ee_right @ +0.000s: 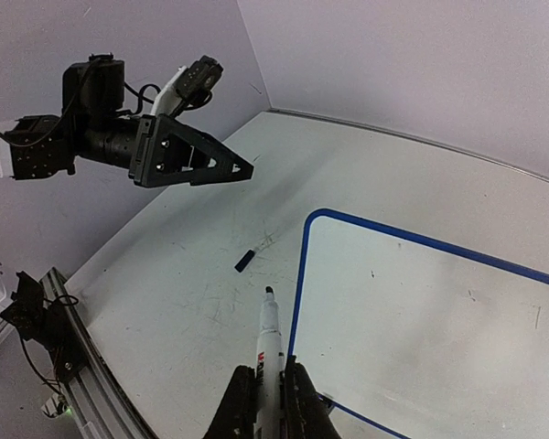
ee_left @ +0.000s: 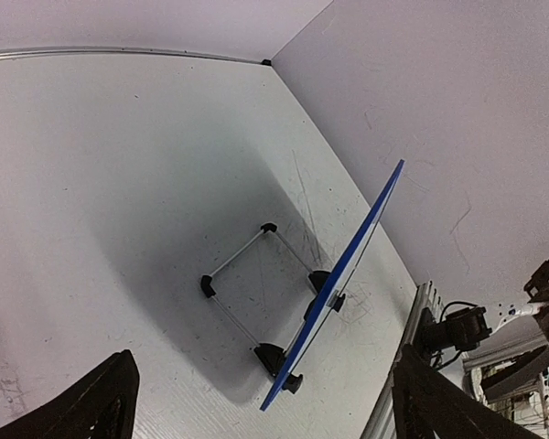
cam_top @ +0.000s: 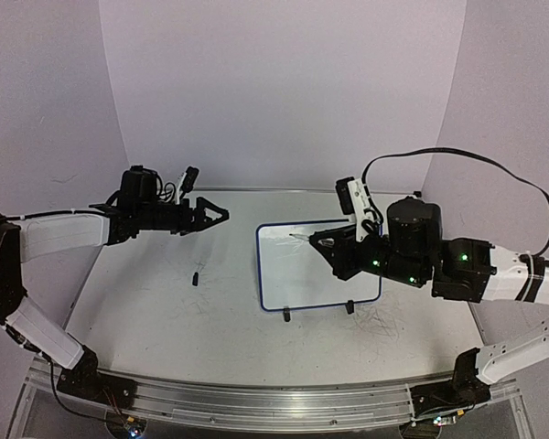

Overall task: Write a sentence on the whiteboard
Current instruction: Hold the whiteboard at the center of the board.

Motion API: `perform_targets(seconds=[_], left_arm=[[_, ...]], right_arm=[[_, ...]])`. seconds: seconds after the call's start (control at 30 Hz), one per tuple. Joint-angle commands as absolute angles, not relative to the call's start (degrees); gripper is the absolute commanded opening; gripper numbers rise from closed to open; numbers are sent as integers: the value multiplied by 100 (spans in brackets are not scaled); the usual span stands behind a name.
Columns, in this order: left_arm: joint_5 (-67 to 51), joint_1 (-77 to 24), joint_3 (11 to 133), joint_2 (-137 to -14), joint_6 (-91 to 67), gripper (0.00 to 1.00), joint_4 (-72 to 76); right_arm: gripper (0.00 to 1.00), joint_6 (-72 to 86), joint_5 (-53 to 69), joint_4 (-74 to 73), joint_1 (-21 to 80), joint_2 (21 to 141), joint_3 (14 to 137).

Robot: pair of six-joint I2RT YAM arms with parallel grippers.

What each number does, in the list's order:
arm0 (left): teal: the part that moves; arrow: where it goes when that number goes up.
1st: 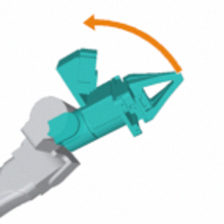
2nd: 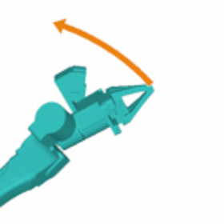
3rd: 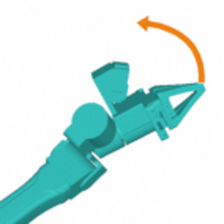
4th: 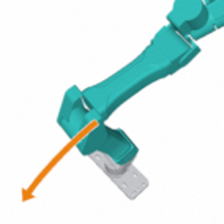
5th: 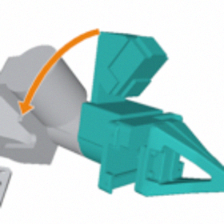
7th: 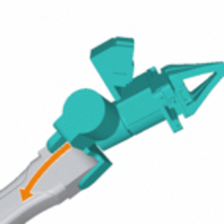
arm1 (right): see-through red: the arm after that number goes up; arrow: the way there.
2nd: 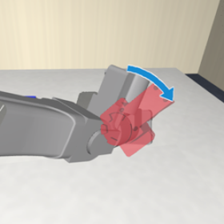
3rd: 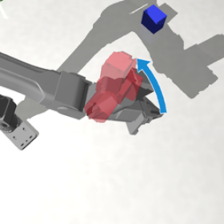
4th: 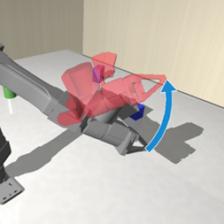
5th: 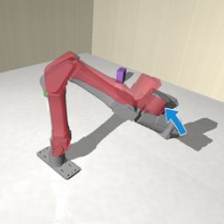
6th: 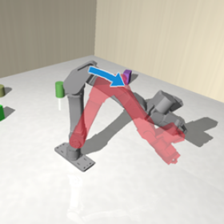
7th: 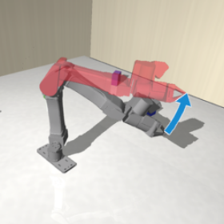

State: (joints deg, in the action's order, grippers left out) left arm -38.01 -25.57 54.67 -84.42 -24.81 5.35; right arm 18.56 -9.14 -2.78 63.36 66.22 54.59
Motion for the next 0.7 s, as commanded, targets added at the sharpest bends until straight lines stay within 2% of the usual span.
perform_targets(seconds=[0.0,0.23,0.33,0.47,0.67], left_arm=[[-3781,-2669,5884,-8600,-3152,96,902],[-3764,-2728,6199,-8781,-3063,96,888],[-4003,-2764,6152,-8859,-2762,90,895],[-4470,-2891,6141,-8993,-2331,88,931],[-4525,-2914,6017,-9066,-2241,85,967]], right_arm=[[0,1877,-986,116,6402,6503,5632],[0,1714,-1068,149,6400,6590,5585],[0,1663,-918,155,6408,6631,5580],[0,1639,-918,191,6467,6689,5546],[0,1544,-990,272,6478,6909,5647]])
